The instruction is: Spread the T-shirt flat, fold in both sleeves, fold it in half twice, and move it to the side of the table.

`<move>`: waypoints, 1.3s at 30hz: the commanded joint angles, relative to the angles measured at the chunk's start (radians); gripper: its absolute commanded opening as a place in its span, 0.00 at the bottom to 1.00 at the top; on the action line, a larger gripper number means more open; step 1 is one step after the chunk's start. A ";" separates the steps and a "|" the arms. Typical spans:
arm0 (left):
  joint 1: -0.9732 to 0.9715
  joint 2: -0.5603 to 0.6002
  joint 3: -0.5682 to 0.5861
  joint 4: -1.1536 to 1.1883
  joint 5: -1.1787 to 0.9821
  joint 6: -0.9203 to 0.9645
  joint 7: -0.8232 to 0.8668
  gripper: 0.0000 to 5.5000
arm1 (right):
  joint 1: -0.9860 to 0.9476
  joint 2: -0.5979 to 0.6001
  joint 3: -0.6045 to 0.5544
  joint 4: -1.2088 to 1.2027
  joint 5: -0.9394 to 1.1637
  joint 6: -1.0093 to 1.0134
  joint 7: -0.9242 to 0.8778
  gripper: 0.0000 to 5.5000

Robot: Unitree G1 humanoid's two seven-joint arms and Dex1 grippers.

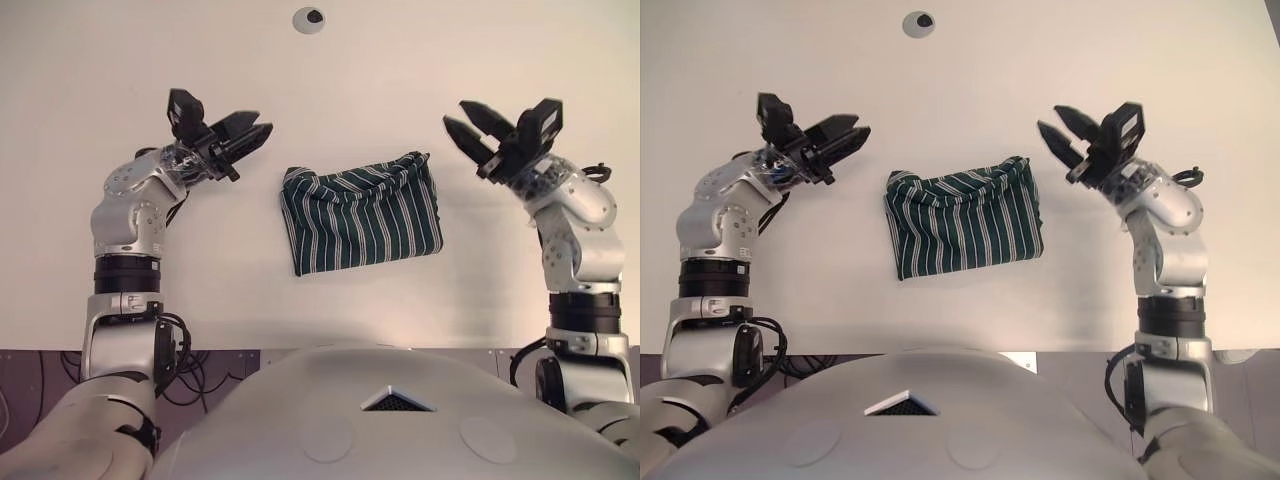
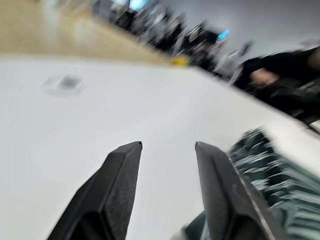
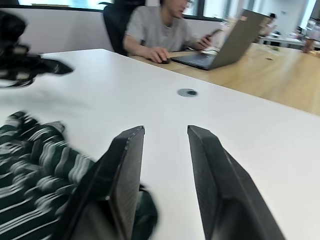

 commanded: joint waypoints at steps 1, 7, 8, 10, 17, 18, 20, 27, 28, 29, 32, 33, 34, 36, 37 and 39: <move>0.140 0.043 -0.153 -0.117 0.167 -0.175 -0.111 0.35 | 0.081 -0.051 0.106 0.001 -0.146 -0.151 0.087 0.28; 0.212 0.026 -0.269 -0.138 0.308 -0.331 -0.115 0.35 | 0.073 -0.041 0.177 0.073 -0.277 -0.207 0.064 0.28; 0.214 0.021 -0.280 -0.120 0.330 -0.353 -0.105 0.35 | 0.069 -0.036 0.186 0.079 -0.288 -0.205 0.058 0.28; 0.204 0.013 -0.300 -0.063 0.381 -0.399 -0.082 0.35 | 0.062 -0.025 0.204 0.086 -0.306 -0.200 0.046 0.28; 0.148 -0.014 -0.292 0.071 0.404 -0.451 -0.045 0.35 | 0.004 0.009 0.234 0.139 -0.309 -0.138 0.002 0.28; 0.142 -0.016 -0.289 0.082 0.400 -0.449 -0.043 0.35 | -0.003 0.013 0.235 0.144 -0.308 -0.133 -0.001 0.28; 0.136 -0.023 -0.280 0.097 0.388 -0.439 -0.040 0.35 | -0.021 0.021 0.232 0.159 -0.303 -0.122 -0.007 0.28; 0.116 -0.045 -0.208 0.053 0.231 -0.268 -0.057 0.35 | -0.051 0.054 0.199 0.136 -0.166 -0.020 0.021 0.28; 0.102 -0.062 -0.185 0.013 0.187 -0.197 -0.020 0.35 | -0.083 0.083 0.199 0.154 -0.157 0.003 0.013 0.28; 0.086 -0.073 -0.172 -0.004 0.172 -0.151 0.018 0.35 | -0.108 0.104 0.201 0.170 -0.157 0.018 -0.001 0.28; 0.042 -0.072 -0.179 0.041 0.252 -0.103 0.125 0.35 | -0.156 0.133 0.195 0.218 -0.183 0.052 -0.053 0.28; 0.036 -0.072 -0.175 0.051 0.260 -0.092 0.142 0.35 | -0.166 0.138 0.188 0.233 -0.190 0.064 -0.071 0.28; 0.033 -0.075 -0.168 0.053 0.254 -0.077 0.152 0.35 | -0.174 0.142 0.181 0.244 -0.188 0.075 -0.081 0.28; 0.029 -0.082 -0.151 0.045 0.232 -0.051 0.158 0.35 | -0.184 0.142 0.173 0.262 -0.188 0.097 -0.098 0.28; 0.026 -0.085 -0.143 0.040 0.220 -0.038 0.160 0.35 | -0.186 0.139 0.172 0.269 -0.191 0.107 -0.102 0.28; 0.022 -0.084 -0.139 0.050 0.227 -0.032 0.165 0.35 | -0.186 0.122 0.184 0.291 -0.218 0.112 -0.108 0.28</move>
